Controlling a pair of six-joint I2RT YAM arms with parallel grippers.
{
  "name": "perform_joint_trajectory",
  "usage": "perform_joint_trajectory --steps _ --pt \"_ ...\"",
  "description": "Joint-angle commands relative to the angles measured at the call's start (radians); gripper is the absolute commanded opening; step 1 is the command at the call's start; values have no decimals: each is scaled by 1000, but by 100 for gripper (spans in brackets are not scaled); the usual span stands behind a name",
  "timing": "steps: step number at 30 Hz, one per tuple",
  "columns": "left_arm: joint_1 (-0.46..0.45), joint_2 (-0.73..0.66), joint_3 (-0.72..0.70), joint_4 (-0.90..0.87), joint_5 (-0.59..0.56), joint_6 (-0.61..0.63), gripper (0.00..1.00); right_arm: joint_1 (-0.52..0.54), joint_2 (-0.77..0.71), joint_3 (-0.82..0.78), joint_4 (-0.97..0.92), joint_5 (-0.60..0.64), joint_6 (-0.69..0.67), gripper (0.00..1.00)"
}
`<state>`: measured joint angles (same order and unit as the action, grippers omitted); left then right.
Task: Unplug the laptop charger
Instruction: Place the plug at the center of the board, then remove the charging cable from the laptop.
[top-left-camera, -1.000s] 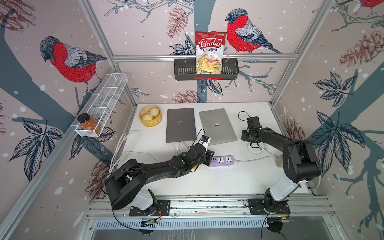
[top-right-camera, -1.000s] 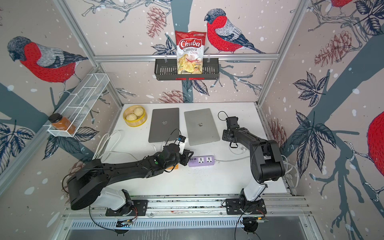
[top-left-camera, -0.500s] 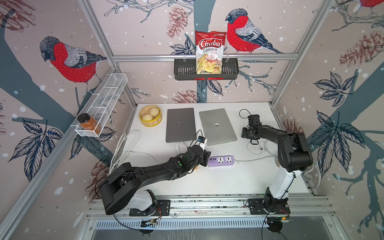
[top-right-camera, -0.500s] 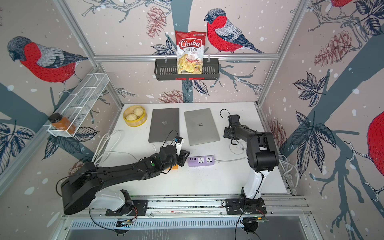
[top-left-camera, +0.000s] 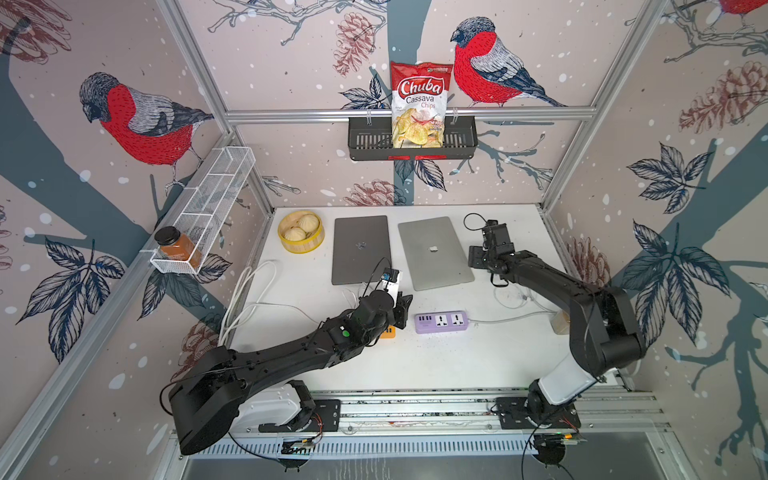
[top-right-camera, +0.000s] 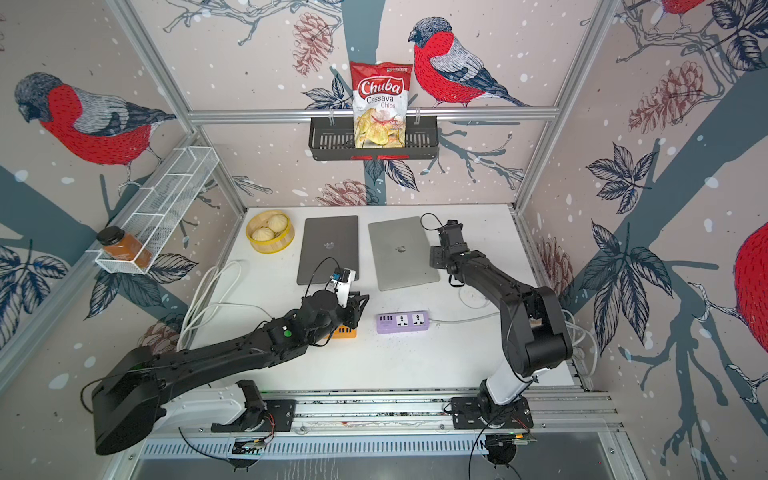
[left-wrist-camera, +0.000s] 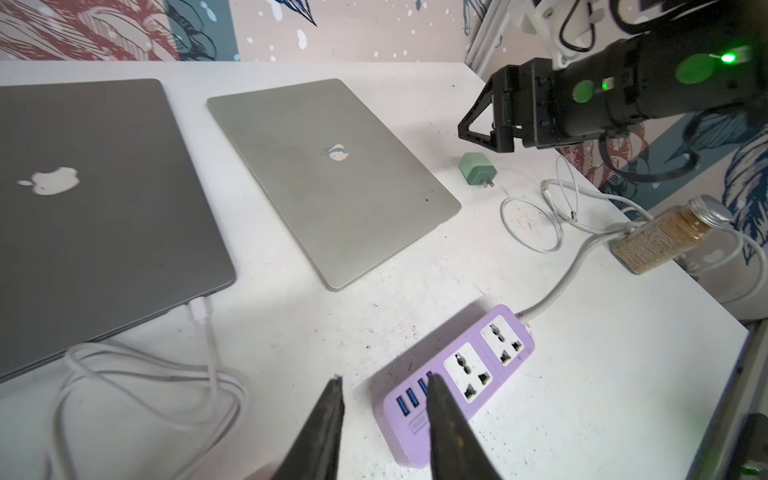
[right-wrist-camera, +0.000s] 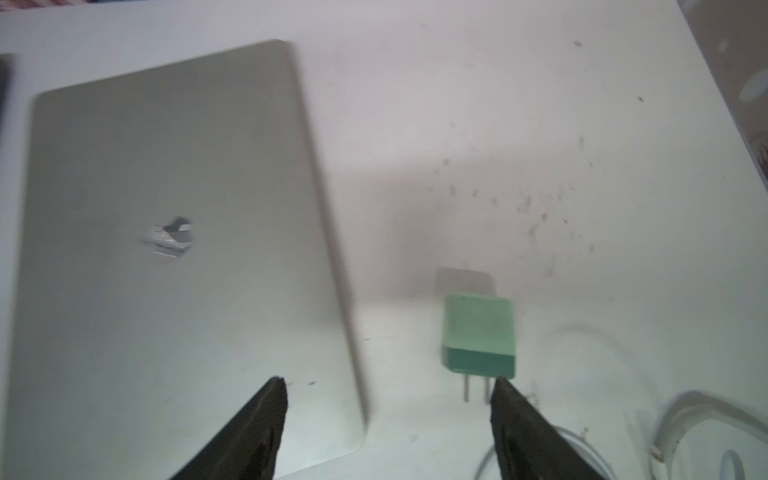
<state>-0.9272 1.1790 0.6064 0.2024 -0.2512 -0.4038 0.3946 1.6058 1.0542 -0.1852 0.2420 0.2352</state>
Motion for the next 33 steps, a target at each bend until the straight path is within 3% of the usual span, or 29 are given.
perform_joint_trajectory --steps 1,8,15,24,33 --pt "27 -23 21 -93 -50 36 36 101 -32 -19 35 35 38 83" --pt "89 29 45 -171 -53 57 35 224 95 6 154 -143 125 80" --pt "203 175 113 -169 -4 81 31 282 202 37 217 -190 144 79" --pt "357 409 333 -251 52 82 28 372 200 2 287 -175 172 74" --pt "484 483 567 -353 193 108 29 506 372 165 213 -95 294 64"
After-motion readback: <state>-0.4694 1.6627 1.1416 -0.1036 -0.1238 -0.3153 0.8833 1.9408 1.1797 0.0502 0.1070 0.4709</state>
